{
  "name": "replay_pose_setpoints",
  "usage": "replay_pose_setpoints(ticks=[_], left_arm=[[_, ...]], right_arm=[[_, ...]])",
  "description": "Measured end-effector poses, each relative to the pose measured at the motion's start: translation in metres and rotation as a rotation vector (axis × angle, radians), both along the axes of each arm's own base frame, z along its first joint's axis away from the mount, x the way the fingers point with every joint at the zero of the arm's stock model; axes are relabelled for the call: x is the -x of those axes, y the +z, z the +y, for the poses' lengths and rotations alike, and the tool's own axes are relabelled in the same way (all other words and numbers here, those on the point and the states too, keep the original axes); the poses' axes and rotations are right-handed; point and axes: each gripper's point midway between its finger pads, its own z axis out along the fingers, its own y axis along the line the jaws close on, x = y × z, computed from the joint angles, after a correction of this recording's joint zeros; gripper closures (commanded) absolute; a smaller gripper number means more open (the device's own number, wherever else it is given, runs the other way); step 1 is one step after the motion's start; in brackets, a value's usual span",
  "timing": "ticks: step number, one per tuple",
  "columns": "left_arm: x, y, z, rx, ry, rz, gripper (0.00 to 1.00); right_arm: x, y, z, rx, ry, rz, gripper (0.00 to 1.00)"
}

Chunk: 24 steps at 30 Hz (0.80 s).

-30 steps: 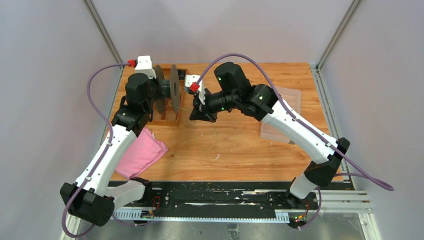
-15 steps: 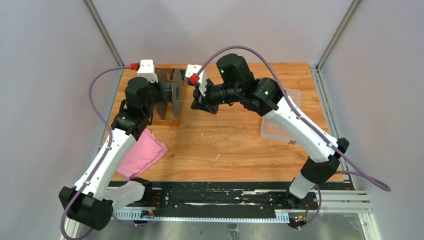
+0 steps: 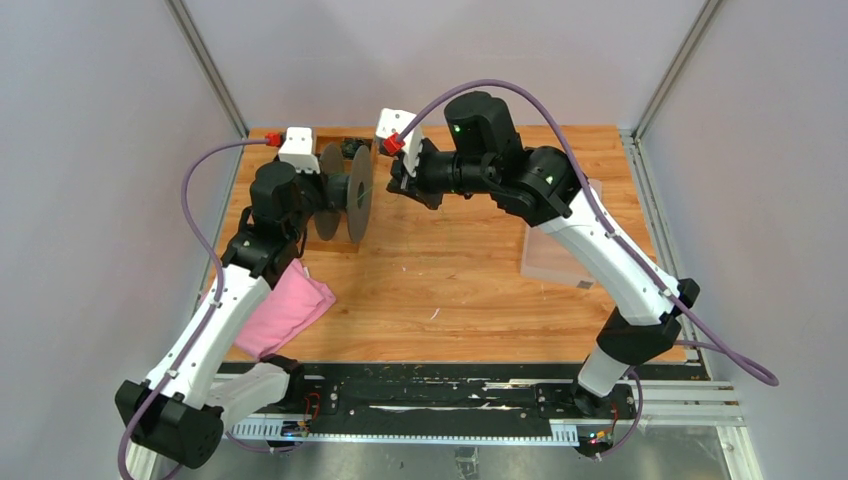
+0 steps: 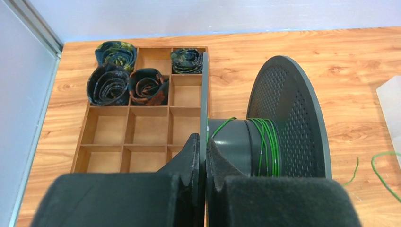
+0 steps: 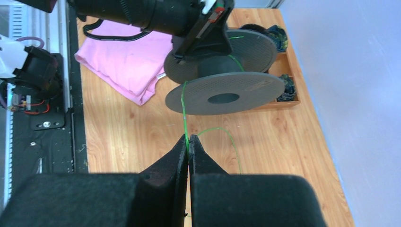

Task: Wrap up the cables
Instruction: Wrap the cable around the cable reel.

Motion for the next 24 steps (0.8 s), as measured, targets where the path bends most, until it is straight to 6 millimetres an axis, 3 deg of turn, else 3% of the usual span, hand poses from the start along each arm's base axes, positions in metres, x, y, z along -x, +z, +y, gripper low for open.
replay_pose_setpoints(ticks=[18, 24], left_arm=[[0.014, -0.006, -0.006, -0.021, -0.053, 0.001, 1.00], [0.019, -0.016, -0.012, -0.036, -0.090, 0.019, 1.00]], right_arm=[[-0.047, 0.017, 0.002, 0.033, -0.129, -0.169, 1.00], [-0.067, 0.018, -0.002, 0.048, -0.188, -0.205, 0.99]])
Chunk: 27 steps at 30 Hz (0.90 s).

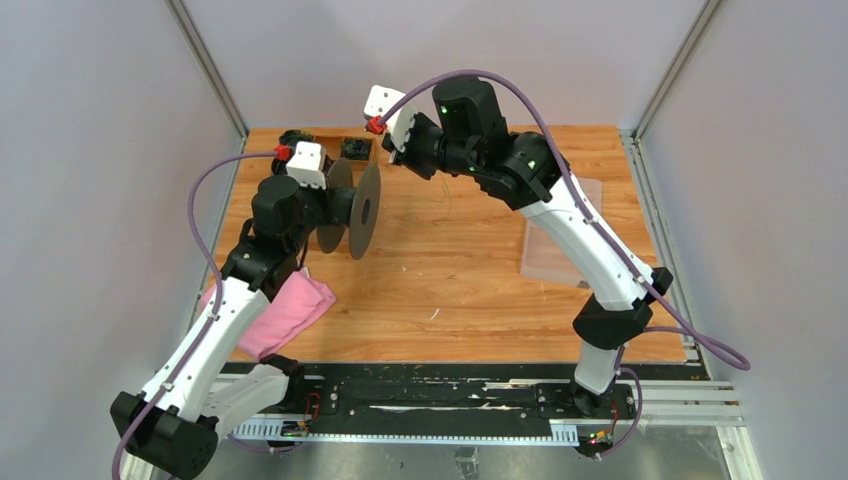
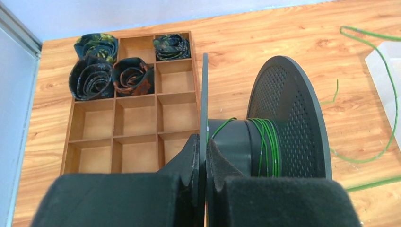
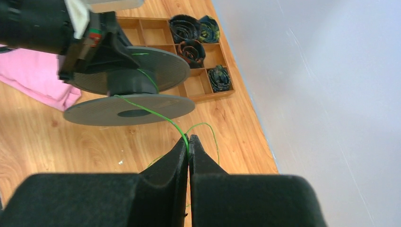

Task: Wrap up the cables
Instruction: Wrap the cable around the cable reel.

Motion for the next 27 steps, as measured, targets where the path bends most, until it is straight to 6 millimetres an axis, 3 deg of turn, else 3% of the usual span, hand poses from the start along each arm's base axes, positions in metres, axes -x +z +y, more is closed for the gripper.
replay_pose_setpoints(ticks=[7, 17, 27], left_arm=[[0.006, -0.007, -0.006, -0.017, -0.040, 0.010, 1.00], [0.012, -0.002, -0.017, -0.007, -0.104, -0.002, 1.00], [0.018, 0.002, -0.024, 0.017, -0.149, -0.011, 1.00]], right_arm=[[-0.026, -0.006, -0.012, 0.018, -0.068, -0.009, 0.99], [-0.051, -0.008, -0.022, 0.012, -0.121, -0.015, 0.99], [-0.084, -0.024, -0.038, 0.021, -0.177, 0.008, 0.99]])
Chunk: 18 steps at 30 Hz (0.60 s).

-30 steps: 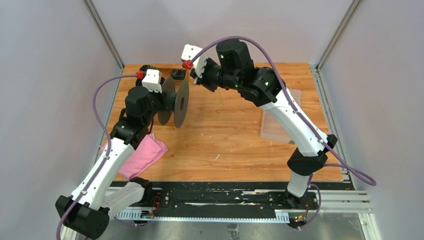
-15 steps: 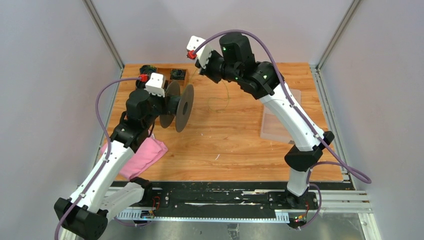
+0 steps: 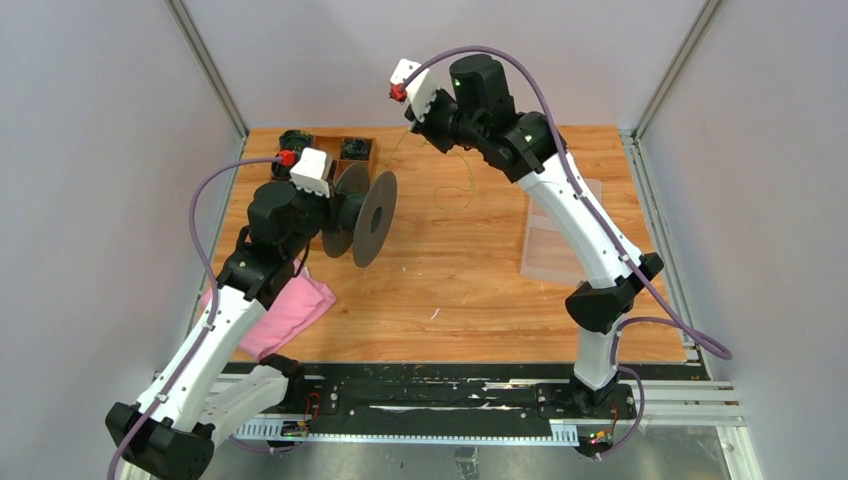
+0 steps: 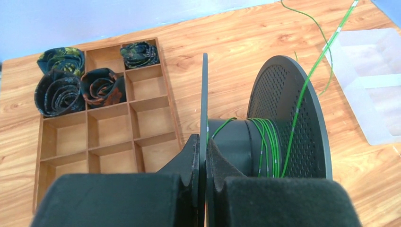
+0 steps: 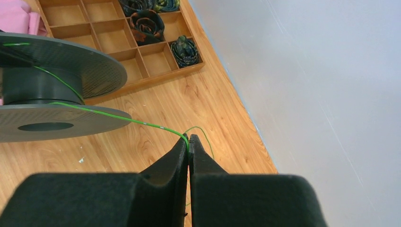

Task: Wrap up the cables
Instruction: Wrap the cable around the cable reel.

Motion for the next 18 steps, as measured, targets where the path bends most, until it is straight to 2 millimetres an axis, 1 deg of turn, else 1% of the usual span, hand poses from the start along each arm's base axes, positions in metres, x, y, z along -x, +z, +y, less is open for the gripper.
replay_pose_setpoints(ticks=[4, 11, 14, 18], left_arm=[[0.002, 0.001, -0.002, 0.013, -0.012, 0.001, 1.00], [0.005, -0.001, -0.005, 0.029, -0.025, 0.020, 1.00], [0.007, -0.003, -0.006, 0.032, -0.033, 0.029, 1.00], [0.011, -0.006, -0.007, 0.032, -0.040, 0.046, 0.99]], right_arm=[[-0.011, -0.012, -0.008, 0.001, -0.017, 0.028, 0.99], [-0.030, -0.047, -0.019, 0.009, -0.046, 0.113, 0.99], [-0.036, -0.064, -0.021, 0.012, -0.053, 0.152, 0.99], [-0.038, -0.084, -0.018, 0.013, -0.049, 0.206, 0.99]])
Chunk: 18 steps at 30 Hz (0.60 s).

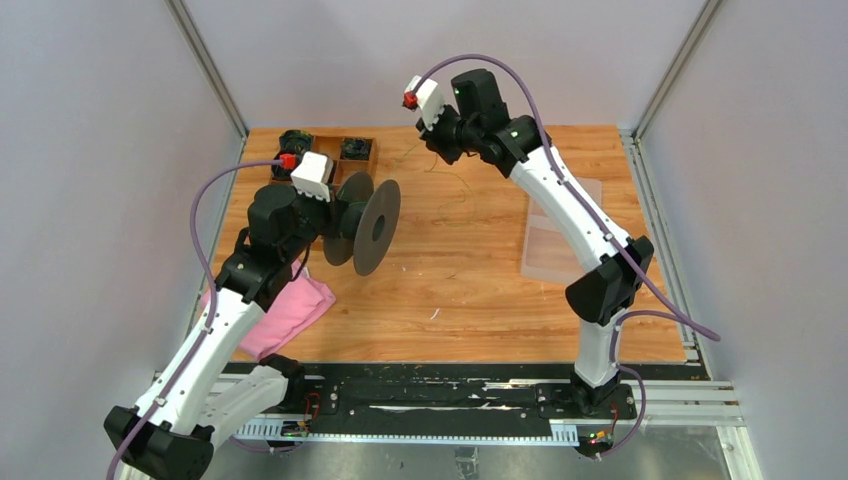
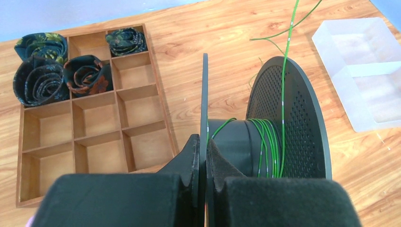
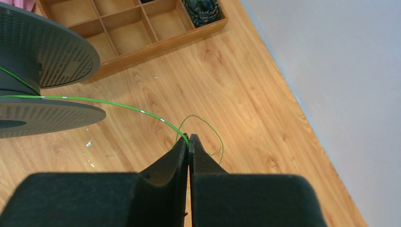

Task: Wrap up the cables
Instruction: Wrap the cable around the cable reel.

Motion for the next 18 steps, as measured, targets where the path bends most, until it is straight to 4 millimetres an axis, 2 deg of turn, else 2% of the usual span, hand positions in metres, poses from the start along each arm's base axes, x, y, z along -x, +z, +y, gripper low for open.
replay_pose_setpoints(ticks=[8, 18], left_arm=[[0.002, -0.003, 0.000, 0.007, 0.003, 0.020, 1.00], [0.005, -0.003, -0.007, 0.027, -0.033, 0.028, 1.00]], right_arm=[[0.001, -0.037, 0.006, -0.003, 0.009, 0.094, 0.99], [0.011, -0.054, 0.017, -0.034, 0.061, 0.167, 0.99]])
